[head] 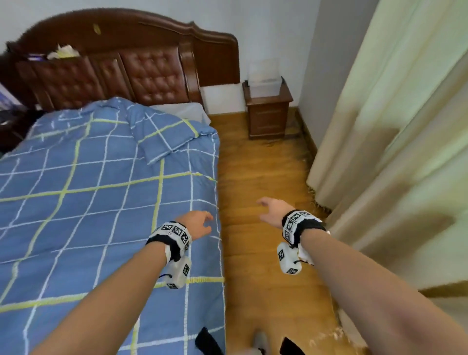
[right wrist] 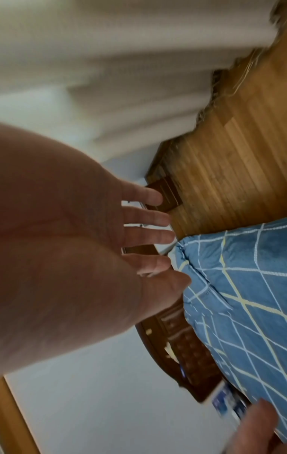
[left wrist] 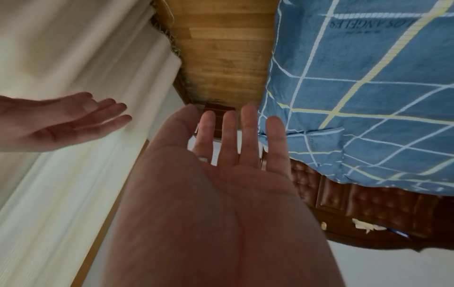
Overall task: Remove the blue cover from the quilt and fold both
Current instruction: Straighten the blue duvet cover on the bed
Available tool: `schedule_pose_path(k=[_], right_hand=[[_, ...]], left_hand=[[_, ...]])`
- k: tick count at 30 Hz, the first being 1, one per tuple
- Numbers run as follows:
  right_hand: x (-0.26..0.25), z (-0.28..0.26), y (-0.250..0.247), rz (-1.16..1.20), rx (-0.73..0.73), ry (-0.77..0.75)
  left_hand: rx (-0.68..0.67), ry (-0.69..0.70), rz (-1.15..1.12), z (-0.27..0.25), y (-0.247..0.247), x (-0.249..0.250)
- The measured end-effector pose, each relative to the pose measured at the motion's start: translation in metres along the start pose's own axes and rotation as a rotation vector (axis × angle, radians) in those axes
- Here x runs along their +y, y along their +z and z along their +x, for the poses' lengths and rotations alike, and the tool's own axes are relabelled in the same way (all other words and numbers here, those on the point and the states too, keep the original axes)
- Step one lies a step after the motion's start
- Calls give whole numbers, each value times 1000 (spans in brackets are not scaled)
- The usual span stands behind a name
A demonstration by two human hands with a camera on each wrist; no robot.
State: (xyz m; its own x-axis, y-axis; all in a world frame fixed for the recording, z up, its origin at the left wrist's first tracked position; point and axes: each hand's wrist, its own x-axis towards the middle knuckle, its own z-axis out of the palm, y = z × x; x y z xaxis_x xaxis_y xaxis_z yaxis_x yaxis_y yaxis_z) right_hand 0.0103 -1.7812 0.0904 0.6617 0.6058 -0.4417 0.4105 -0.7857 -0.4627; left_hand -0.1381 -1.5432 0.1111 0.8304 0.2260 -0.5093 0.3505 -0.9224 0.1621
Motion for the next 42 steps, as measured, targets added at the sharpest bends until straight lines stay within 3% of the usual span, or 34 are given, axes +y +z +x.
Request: schedule_pose_path(k=[5,9,16,22,27,31,36,42], right_hand=[[2,93,-46,-154,-96,-139],[28,175,-115,-240,-102,-163],[47,337,-241,-250,-98,-105],[14,508,-289,-347,-163,-262],[-32,673,-319,-469,-189,-466],[-89,782,-339,-592,-302,-570],[-185,869,-339,-698,-449,-727],[-275,957,-287,-748,-536,-771]], left_hand=[[14,-100,-55,67,-32,5],[5,-132,-103,162,-66,10],[96,-133,-152,319,-180,19],[133,-234,-167,443,-266,-26],[148,-473,-262,528,-298,-100],[127,-675,-424,553,-322,-137],[136,-874,-613,560,-332,-176],[169,-1010,-814,607,-308,-267]])
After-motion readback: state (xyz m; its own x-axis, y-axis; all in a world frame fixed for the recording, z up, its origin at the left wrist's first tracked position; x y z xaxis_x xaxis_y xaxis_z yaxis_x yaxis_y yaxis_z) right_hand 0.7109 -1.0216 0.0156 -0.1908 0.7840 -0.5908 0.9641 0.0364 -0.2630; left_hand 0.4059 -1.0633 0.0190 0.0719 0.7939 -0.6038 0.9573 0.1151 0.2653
